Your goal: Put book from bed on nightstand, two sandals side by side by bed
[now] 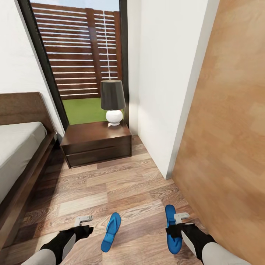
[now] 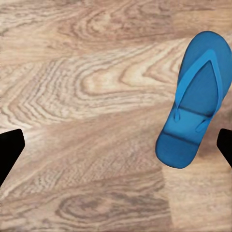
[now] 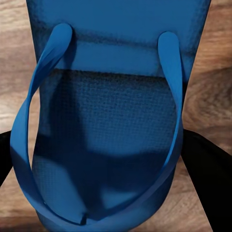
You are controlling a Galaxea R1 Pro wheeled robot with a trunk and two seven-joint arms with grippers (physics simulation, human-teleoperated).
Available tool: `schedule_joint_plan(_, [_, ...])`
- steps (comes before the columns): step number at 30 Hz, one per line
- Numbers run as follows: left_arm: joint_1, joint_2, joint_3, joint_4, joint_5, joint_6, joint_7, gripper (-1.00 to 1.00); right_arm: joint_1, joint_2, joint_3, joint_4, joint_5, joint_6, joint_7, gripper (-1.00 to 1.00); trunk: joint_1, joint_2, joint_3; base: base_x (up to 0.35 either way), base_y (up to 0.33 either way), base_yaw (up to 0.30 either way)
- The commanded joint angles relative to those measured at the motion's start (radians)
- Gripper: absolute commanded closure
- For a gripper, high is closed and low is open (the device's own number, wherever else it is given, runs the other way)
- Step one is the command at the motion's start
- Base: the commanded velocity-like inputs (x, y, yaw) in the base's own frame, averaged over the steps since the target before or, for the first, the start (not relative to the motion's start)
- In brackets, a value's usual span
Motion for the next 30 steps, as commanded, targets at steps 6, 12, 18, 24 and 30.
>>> schedule_joint_plan(6, [-0.001, -0.001, 0.008, -0.001, -0.005, 0.000, -0.005, -1.00, 0.000, -0.002, 0.003, -0.010, 0.006, 0.007, 0.004, 1.00, 0.000, 0.000, -0.001, 0.000, 0.000, 0.000])
schedule_joint_plan(12, [-0.001, -0.007, 0.008, -0.001, -0.004, -0.004, -0.005, -1.00, 0.000, -0.003, 0.004, -0.028, 0.008, 0.007, 0.027, 1.00, 0.000, 0.000, -0.001, 0.000, 0.000, 0.000])
schedule_joint_plan(18, [-0.001, -0.008, 0.008, -0.002, -0.003, -0.004, -0.005, -1.00, 0.016, -0.005, 0.005, -0.098, 0.011, 0.016, 0.090, 1.00, 0.000, 0.000, -0.001, 0.000, 0.000, 0.000])
schedule_joint_plan(24, [-0.001, -0.009, 0.008, -0.002, -0.003, -0.004, -0.005, -1.00, 0.079, -0.002, 0.061, -0.255, 0.012, 0.113, 0.105, 1.00, 0.000, 0.000, -0.001, 0.000, 0.000, 0.000])
schedule_joint_plan(30, [-0.001, -0.009, 0.008, -0.002, -0.003, -0.005, -0.005, -1.00, 0.183, -0.003, 0.093, -0.503, 0.011, 0.273, 0.108, 1.00, 0.000, 0.000, -0.001, 0.000, 0.000, 0.000])
